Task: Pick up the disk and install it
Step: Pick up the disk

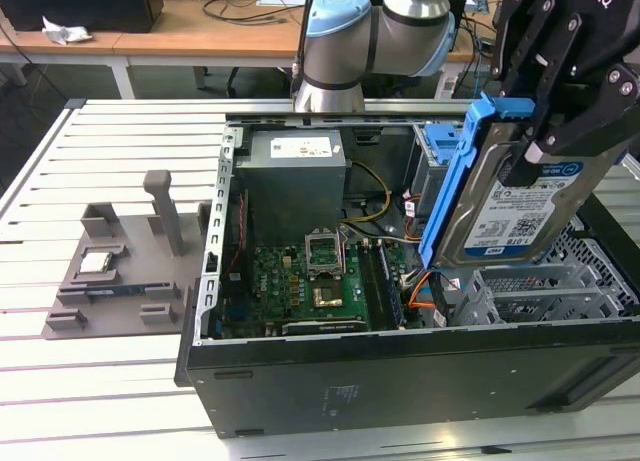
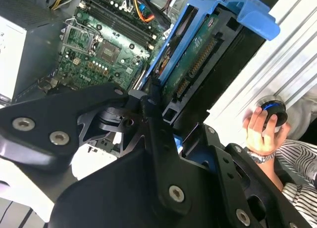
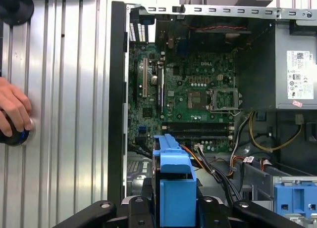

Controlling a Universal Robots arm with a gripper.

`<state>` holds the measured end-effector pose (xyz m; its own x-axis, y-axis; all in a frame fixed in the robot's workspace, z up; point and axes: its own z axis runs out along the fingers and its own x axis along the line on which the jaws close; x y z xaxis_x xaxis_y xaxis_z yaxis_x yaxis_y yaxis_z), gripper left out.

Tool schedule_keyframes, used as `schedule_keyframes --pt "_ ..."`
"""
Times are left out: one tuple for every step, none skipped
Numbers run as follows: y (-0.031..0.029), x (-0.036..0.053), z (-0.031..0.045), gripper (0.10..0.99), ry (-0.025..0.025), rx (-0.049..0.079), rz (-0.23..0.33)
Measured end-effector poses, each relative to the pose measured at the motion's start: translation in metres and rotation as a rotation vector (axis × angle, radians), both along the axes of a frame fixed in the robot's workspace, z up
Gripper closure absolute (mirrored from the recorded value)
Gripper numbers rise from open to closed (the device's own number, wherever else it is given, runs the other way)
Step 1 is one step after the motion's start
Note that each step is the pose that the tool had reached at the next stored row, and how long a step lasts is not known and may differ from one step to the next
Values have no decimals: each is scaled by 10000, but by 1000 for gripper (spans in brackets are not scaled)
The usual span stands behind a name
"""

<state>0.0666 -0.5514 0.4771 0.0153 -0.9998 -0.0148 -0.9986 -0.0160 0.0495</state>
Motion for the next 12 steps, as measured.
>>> schedule_keyframes --pt "0 12 -3 722 0 -1 0" --pt "0 27 -7 722 1 -1 0" --pt "0 39 -10 722 2 -1 0" --pt "0 74 -18 722 3 -1 -1" --pt "0 94 -25 722 5 2 0" --pt "0 108 -29 722 6 1 0" --pt "0 138 -43 722 9 -1 0" --pt "0 168 -59 722 13 -1 0" --pt "0 208 -75 722 19 -1 0" --pt "0 232 -82 722 22 -1 0" --pt "0 260 -91 722 26 -1 -1" --pt "-1 290 -98 722 31 -2 -1"
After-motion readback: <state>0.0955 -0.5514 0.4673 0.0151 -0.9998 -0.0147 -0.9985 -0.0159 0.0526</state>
